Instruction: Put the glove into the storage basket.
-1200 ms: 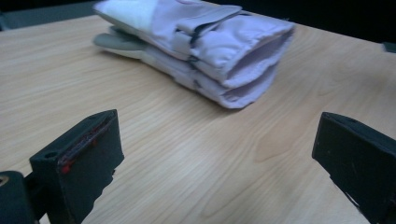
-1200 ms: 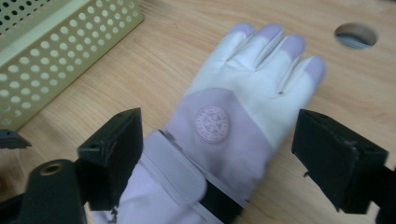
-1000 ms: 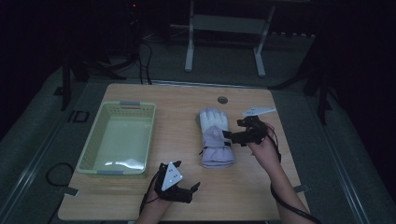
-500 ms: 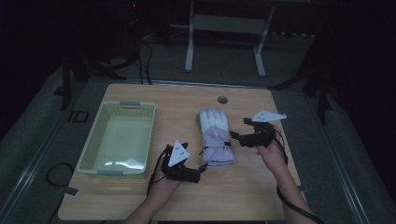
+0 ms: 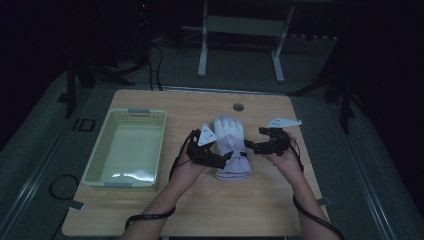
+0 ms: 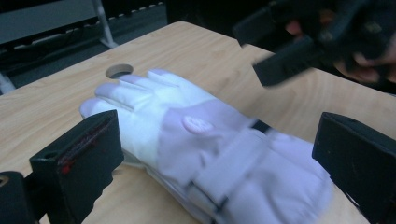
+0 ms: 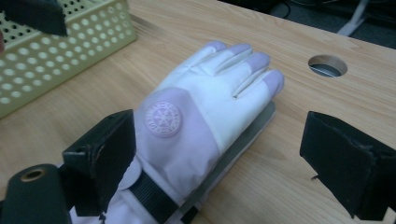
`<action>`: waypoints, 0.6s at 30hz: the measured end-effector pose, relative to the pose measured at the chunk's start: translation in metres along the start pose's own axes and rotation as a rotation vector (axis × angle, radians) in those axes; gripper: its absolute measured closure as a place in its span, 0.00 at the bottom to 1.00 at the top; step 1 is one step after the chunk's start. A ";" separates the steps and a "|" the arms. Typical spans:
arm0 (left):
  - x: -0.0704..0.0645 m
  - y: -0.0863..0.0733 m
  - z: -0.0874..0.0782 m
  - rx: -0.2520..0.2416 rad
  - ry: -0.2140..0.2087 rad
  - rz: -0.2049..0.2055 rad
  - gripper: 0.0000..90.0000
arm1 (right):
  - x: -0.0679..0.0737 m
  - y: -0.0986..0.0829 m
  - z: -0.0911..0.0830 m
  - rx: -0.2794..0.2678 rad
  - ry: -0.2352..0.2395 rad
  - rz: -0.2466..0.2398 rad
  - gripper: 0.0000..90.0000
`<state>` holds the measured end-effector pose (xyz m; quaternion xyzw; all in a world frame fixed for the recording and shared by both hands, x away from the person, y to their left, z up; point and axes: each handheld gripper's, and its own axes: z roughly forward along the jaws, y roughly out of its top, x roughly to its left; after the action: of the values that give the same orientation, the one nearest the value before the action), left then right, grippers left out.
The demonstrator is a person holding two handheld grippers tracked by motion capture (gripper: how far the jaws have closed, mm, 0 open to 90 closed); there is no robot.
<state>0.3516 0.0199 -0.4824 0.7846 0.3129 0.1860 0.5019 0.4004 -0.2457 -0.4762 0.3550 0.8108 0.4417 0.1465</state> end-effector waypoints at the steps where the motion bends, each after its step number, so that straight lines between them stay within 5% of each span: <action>1: 0.006 0.004 0.010 0.013 0.014 -0.032 0.02 | -0.001 -0.001 0.002 -0.001 0.001 0.001 0.12; 3: 0.011 0.005 0.020 0.024 0.028 -0.074 0.15 | -0.005 -0.001 0.008 0.009 0.007 0.024 0.19; 8: 0.016 0.005 0.043 0.072 0.047 -0.125 0.17 | -0.009 -0.003 0.018 0.032 0.010 0.043 0.31; 12: 0.018 -0.003 0.055 0.158 0.114 -0.137 0.19 | -0.009 -0.008 0.028 0.062 0.005 0.044 0.35; 18: 0.019 -0.022 0.063 0.224 0.107 -0.206 0.19 | -0.007 -0.018 0.039 0.097 0.008 0.054 0.39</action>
<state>0.3970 -0.0029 -0.5297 0.7883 0.4370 0.1390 0.4102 0.4193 -0.2332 -0.5136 0.3817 0.8219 0.4071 0.1140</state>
